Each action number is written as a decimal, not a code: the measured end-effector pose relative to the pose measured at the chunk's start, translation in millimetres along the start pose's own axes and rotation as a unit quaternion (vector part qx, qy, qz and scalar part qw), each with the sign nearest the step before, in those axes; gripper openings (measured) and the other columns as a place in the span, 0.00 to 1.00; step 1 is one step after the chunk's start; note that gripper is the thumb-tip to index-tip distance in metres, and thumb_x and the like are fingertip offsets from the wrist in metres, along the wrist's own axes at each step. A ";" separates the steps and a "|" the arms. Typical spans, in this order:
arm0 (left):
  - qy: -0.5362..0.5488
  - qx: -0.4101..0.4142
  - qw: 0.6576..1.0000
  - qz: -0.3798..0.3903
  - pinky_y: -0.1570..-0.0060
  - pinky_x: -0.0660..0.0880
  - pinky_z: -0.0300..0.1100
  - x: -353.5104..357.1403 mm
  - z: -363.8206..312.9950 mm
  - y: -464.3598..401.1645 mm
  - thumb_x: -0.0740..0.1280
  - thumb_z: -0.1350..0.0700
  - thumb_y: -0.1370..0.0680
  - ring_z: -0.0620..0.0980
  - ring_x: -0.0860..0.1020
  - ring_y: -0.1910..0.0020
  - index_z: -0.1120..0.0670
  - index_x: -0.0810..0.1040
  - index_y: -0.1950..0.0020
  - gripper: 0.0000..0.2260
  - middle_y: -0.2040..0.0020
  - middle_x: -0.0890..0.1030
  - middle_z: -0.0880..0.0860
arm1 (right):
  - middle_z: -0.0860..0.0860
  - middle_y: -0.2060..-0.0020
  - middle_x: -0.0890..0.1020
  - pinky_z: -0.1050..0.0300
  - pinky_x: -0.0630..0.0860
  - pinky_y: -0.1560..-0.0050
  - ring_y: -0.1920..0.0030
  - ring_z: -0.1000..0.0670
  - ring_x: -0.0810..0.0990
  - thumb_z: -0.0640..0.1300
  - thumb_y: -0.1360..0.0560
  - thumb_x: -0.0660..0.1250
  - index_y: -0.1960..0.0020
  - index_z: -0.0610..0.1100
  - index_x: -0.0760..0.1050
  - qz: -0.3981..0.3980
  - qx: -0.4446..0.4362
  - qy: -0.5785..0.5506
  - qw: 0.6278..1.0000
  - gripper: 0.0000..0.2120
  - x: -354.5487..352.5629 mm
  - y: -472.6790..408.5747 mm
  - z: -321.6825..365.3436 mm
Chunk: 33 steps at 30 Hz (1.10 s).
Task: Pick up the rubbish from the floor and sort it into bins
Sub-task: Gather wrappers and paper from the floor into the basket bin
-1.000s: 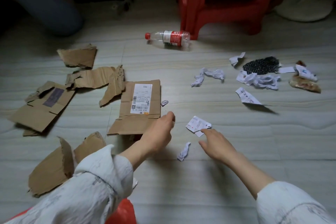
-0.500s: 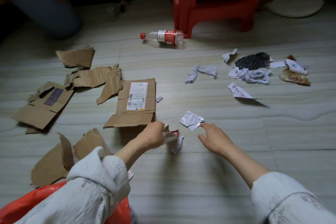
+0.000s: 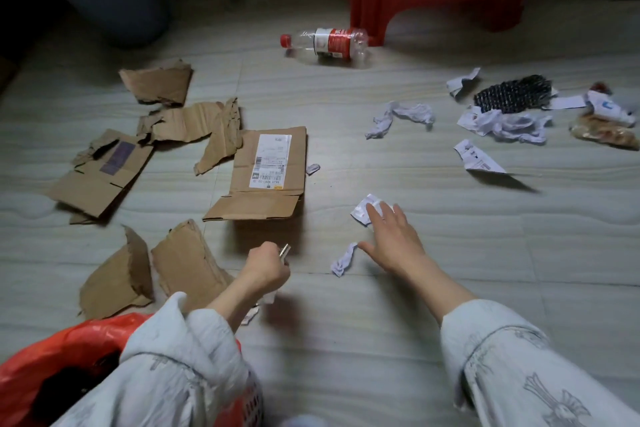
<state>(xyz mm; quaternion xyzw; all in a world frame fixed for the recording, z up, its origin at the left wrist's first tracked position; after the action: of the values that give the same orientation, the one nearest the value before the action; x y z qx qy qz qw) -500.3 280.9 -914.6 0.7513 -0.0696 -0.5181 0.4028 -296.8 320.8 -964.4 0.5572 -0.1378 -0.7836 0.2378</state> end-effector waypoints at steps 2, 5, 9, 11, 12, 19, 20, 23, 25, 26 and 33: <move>0.030 -0.011 0.999 0.023 0.46 0.71 0.40 -2.7 11.5 -3.1 0.57 0.64 0.23 0.57 0.76 0.41 0.59 0.78 0.42 0.14 0.42 0.79 0.58 | 0.49 0.23 0.48 0.44 0.55 0.28 0.24 0.43 0.44 0.58 0.23 0.58 0.24 0.50 0.48 -0.018 -0.010 0.039 0.999 0.33 5.2 -12.6 5.8; 0.055 -0.029 0.998 0.009 0.50 0.73 0.43 -10.6 24.7 -7.6 0.57 0.65 0.23 0.57 0.77 0.47 0.58 0.79 0.46 0.13 0.44 0.79 0.59 | 0.50 0.23 0.47 0.42 0.52 0.29 0.24 0.43 0.43 0.60 0.22 0.55 0.26 0.52 0.53 -0.008 0.007 0.049 0.999 0.29 17.4 -28.4 8.0; -0.019 -0.025 0.999 -0.012 0.47 0.75 0.47 -10.3 32.9 -14.7 0.56 0.64 0.24 0.59 0.78 0.48 0.56 0.75 0.50 0.10 0.45 0.79 0.60 | 0.47 0.27 0.59 0.45 0.58 0.31 0.27 0.43 0.56 0.50 0.22 0.59 0.33 0.47 0.65 -0.057 -0.003 0.064 0.996 0.19 25.9 -30.8 12.3; -0.075 -0.019 0.997 0.009 0.44 0.70 0.48 -2.3 32.5 -13.6 0.55 0.60 0.22 0.61 0.75 0.42 0.59 0.68 0.40 0.12 0.40 0.76 0.62 | 0.46 0.32 0.65 0.47 0.61 0.36 0.32 0.43 0.63 0.43 0.23 0.60 0.35 0.46 0.66 -0.072 -0.006 0.078 0.994 0.17 24.3 -30.2 14.5; -0.082 -0.018 0.996 0.034 0.44 0.70 0.47 2.4 33.6 -13.2 0.57 0.55 0.21 0.61 0.74 0.40 0.60 0.65 0.38 0.14 0.39 0.75 0.61 | 0.46 0.33 0.66 0.47 0.63 0.37 0.34 0.43 0.65 0.40 0.24 0.60 0.34 0.45 0.66 -0.075 -0.004 0.076 0.994 0.18 23.2 -29.9 14.6; -0.177 -0.025 0.981 0.076 0.44 0.71 0.43 24.1 37.1 -14.6 0.61 0.52 0.22 0.58 0.75 0.40 0.62 0.74 0.41 0.16 0.39 0.77 0.61 | 0.41 0.35 0.62 0.47 0.70 0.42 0.39 0.38 0.67 0.35 0.26 0.62 0.31 0.39 0.59 -0.032 0.040 -0.058 0.997 0.24 8.1 -37.2 6.2; -0.183 -0.028 0.980 0.076 0.44 0.71 0.43 26.7 37.8 -14.2 0.61 0.51 0.22 0.58 0.75 0.39 0.62 0.74 0.41 0.16 0.39 0.76 0.61 | 0.40 0.36 0.62 0.47 0.70 0.42 0.40 0.37 0.68 0.36 0.25 0.62 0.33 0.38 0.60 -0.020 0.042 -0.066 0.997 0.23 6.1 -38.1 5.5; -0.204 -0.032 0.976 0.061 0.45 0.72 0.42 29.4 41.0 -12.0 0.59 0.52 0.21 0.58 0.76 0.41 0.62 0.74 0.41 0.16 0.40 0.76 0.61 | 0.39 0.37 0.62 0.48 0.70 0.43 0.41 0.35 0.72 0.38 0.25 0.64 0.35 0.37 0.60 0.017 0.058 -0.089 0.994 0.22 3.0 -37.2 6.4; -0.225 -0.013 0.974 0.026 0.48 0.73 0.44 26.6 42.2 -11.4 0.58 0.57 0.22 0.58 0.77 0.43 0.61 0.75 0.43 0.12 0.42 0.78 0.60 | 0.39 0.37 0.63 0.49 0.71 0.44 0.41 0.35 0.73 0.43 0.25 0.67 0.35 0.37 0.60 0.035 0.066 -0.093 0.993 0.25 3.5 -36.1 5.8; -0.236 -0.001 0.972 0.010 0.48 0.73 0.44 25.9 42.8 -11.7 0.58 0.59 0.22 0.59 0.77 0.43 0.61 0.75 0.44 0.11 0.43 0.79 0.60 | 0.39 0.37 0.64 0.49 0.71 0.44 0.40 0.36 0.73 0.47 0.26 0.69 0.36 0.37 0.60 0.042 0.068 -0.091 0.993 0.27 4.3 -35.6 4.5; -0.273 0.007 0.962 0.013 0.41 0.70 0.47 33.5 53.0 -14.5 0.56 0.59 0.24 0.59 0.73 0.39 0.59 0.71 0.38 0.16 0.39 0.73 0.59 | 0.43 0.36 0.68 0.50 0.68 0.39 0.34 0.41 0.67 0.62 0.28 0.65 0.35 0.41 0.67 0.051 0.048 -0.030 0.997 0.31 7.4 -26.1 -6.4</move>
<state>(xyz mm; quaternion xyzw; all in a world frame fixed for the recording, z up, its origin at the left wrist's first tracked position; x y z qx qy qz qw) -534.0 244.8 -955.9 0.5832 -0.1906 -0.6977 0.3699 -298.5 339.5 -985.1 0.5362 -0.2107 -0.7793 0.2467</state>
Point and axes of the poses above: each hand's wrist, its own y-axis away from the middle knuckle, its own x-axis out of the palm, z = x × y, the point moved 1 cm from there along -y, towards the middle knuckle
